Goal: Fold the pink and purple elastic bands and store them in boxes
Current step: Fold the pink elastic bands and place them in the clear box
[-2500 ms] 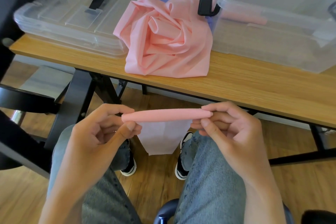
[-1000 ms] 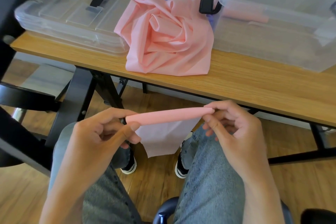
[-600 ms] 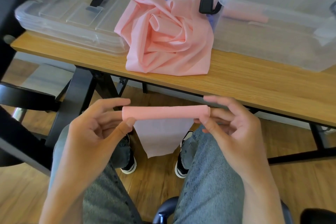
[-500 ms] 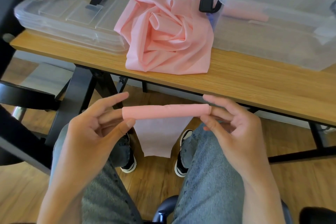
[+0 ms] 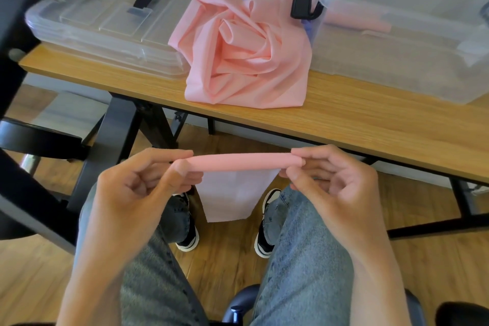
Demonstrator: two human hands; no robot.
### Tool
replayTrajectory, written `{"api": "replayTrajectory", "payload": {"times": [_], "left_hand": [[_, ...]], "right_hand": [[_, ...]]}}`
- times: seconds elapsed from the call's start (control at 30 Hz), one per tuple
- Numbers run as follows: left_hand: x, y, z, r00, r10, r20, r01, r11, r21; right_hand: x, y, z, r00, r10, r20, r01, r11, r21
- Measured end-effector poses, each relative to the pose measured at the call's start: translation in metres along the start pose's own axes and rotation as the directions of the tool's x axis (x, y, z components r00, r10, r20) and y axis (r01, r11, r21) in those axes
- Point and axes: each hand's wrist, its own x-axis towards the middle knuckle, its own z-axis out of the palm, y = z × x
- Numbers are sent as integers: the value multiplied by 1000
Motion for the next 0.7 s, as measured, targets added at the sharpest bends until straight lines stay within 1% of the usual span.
{"api": "replayTrajectory", "payload": {"times": [0.1,0.23,0.37,0.47,0.57,0.7], "left_hand": [[1,-2,-1,1000,7,-12,-6,1000,17],[0,-1,-2,1000,-12,5,12,998,66],[2,-3,-3,999,13,52,-23,981,193],[3,-5,-3,998,-23,63,11,984,178],[2,-5,-2,998,-20,59,11,989,145],[2,-3,0,999,4,39,-8,995,96]], "right_hand": [[0,0,1,1000,-12,2,12,1000,-27],[2,3,-2,1000,19,11,-18,997,-72],[4,9,-2,1000,9,-5,-10,989,-147],[5,13,-2,1000,1,4,-1,977,-211],[5,13,-1,998,22,57,-10,980,-198],[3,9,1,998,30,58,-26,998,-61]]}}
